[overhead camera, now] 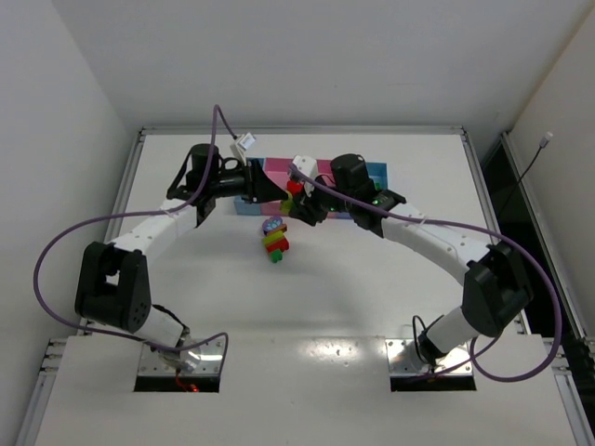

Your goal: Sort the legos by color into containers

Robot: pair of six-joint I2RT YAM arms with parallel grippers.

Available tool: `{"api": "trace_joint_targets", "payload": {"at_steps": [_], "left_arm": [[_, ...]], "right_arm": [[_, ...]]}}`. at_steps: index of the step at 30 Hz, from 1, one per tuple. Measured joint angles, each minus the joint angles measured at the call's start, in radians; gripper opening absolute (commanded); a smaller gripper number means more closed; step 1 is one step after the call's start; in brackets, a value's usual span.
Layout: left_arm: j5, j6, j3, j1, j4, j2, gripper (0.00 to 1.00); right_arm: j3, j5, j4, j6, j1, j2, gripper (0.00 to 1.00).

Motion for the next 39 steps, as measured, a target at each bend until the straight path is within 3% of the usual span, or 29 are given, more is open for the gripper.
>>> {"api": "trace_joint_targets", "payload": {"at_steps": [1, 5, 6, 19, 30, 34, 39], "left_arm": [[-0.001, -0.002, 0.0, 0.001, 0.002, 0.0, 0.25], [-0.002, -0.006, 0.0, 0.001, 0.008, 0.001, 0.09], [-0.002, -0.008, 0.0, 0.001, 0.008, 0.001, 0.0], [0.0, -0.005, -0.01, 0.021, -0.015, -0.023, 0.0], [-0.034, 0.062, -0.035, 0.153, -0.086, -0.086, 0.0], [-0.152, 0.169, 0.027, 0.156, -0.223, -0.061, 0.0], [-0.409, 0.271, 0.159, 0.144, -0.316, -0.013, 0.0]], "right_arm": [[0.0, 0.006, -0.001, -0.001, 0.0, 0.001, 0.0], [0.0, 0.008, -0.003, 0.0, 0.0, 0.001, 0.0], [0.0, 0.008, -0.003, -0.001, 0.0, 0.001, 0.0], [-0.056, 0.035, 0.033, -0.016, 0.002, -0.047, 0.0], [-0.161, 0.122, 0.021, -0.028, -0.029, -0.214, 0.0], [-0.196, 0.175, 0.017, -0.035, -0.064, -0.228, 0.0], [-0.211, 0.232, -0.011, -0.04, -0.126, -0.229, 0.0]]}}
